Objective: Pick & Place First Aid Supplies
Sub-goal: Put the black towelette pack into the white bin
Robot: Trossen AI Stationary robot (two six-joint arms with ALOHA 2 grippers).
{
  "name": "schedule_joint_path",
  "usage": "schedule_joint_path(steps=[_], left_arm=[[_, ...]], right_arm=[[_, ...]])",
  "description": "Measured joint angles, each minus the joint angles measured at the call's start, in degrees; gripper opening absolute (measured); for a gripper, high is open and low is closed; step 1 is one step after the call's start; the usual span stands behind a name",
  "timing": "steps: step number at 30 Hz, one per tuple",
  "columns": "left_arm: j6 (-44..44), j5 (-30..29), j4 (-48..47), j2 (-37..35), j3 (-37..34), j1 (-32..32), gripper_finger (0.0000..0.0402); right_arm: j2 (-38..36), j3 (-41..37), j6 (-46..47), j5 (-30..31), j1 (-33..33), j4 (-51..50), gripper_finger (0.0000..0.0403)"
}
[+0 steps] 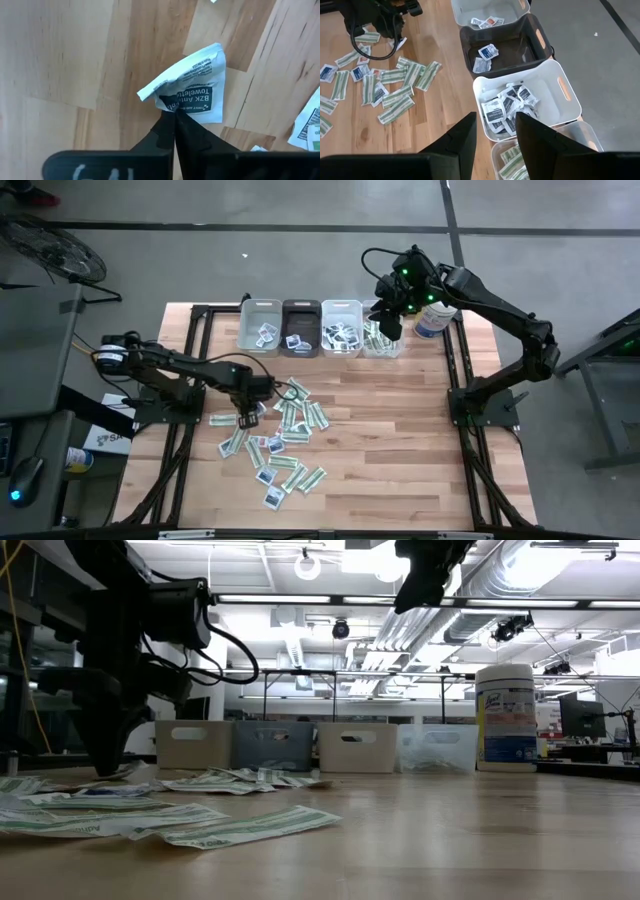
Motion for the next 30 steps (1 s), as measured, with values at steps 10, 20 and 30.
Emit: schedule_joint_path(steps=[10,20,30], left_arm=[[1.65,-4.64,-2.12,-4.46,5.52,-0.11,0.0000],[0.38,-17.52,0.32,-5.02,15.44,-0.06,0.0000],[1.09,-37.30,7.13,-5.06,23.17,-0.02,0.0000]], right_arm=[[0.10,-0.30,-0.86,-1.49,0.00,0.38,0.0129],[0.19,-15.40,6.36,-14.96,2.80,21.40,0.0129],[0.19,-30.36,15.06,-14.66,10.87,52.51,0.0129]])
